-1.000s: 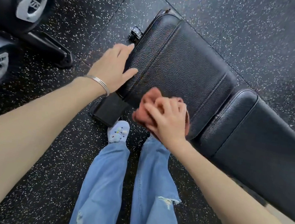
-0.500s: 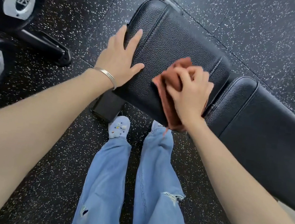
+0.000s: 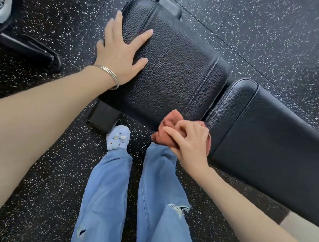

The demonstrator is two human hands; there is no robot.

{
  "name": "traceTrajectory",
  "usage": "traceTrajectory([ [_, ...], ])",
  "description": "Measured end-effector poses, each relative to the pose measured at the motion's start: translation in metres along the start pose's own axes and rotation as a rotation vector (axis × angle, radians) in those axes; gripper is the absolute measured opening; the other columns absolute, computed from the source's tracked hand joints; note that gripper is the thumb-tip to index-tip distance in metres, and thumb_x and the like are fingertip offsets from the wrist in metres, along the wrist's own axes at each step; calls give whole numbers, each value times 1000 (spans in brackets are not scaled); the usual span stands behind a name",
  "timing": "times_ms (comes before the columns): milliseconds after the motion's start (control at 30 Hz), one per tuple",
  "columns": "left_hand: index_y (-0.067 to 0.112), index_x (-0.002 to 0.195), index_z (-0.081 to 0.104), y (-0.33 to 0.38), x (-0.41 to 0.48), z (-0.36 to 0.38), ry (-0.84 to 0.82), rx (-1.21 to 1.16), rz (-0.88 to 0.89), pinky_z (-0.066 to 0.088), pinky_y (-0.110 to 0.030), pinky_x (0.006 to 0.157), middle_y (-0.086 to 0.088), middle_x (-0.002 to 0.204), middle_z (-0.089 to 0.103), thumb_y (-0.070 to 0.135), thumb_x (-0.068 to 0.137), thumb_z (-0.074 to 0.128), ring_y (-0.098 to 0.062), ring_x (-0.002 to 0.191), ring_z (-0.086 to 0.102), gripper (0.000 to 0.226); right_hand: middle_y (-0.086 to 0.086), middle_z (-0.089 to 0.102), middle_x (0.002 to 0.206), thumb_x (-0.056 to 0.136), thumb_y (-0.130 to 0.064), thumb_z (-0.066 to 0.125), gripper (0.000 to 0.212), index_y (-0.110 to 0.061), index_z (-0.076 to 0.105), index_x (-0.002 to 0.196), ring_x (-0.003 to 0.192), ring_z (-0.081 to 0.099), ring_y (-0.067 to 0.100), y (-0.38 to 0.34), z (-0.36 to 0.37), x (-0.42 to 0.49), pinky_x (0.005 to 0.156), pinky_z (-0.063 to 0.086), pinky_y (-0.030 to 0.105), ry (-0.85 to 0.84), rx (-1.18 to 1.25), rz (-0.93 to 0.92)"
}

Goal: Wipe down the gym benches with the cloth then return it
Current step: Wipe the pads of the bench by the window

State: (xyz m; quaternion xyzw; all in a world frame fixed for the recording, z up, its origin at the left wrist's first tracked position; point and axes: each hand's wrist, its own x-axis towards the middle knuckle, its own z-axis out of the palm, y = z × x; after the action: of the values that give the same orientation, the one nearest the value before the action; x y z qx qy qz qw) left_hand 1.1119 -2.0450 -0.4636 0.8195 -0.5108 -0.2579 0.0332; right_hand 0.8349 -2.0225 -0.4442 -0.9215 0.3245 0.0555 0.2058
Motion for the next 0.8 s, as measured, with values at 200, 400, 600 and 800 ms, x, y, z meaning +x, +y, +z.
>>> traceTrajectory([
  [200,47,143,19,0,0,-1,7,-2,-16,22,-61,107,-20,156,-6,48,90,47,-40,143,1,59,4,63,99,67,-34,77,36,-30,68,102,87,58,29,-29,-1,64,70,42,40,2,-111,-184],
  [400,47,144,17,1,-1,-2,22,-2,-24,22,-60,108,-22,156,-5,47,90,48,-43,142,3,62,9,64,102,78,-37,68,28,-26,68,104,90,59,32,69,-48,95,74,43,41,27,-232,-360],
  [600,44,145,14,5,-3,3,49,-20,-62,18,-59,110,-22,156,-4,46,90,47,-41,142,3,64,10,50,118,82,-35,58,40,-29,57,121,113,43,31,139,-65,111,88,35,42,211,2,550],
  [800,42,146,14,10,-4,5,67,-19,-93,15,-57,112,-22,156,-4,44,91,47,-41,143,3,65,10,54,107,72,-31,68,39,-24,61,110,98,47,33,72,-26,46,78,31,41,243,30,493],
])
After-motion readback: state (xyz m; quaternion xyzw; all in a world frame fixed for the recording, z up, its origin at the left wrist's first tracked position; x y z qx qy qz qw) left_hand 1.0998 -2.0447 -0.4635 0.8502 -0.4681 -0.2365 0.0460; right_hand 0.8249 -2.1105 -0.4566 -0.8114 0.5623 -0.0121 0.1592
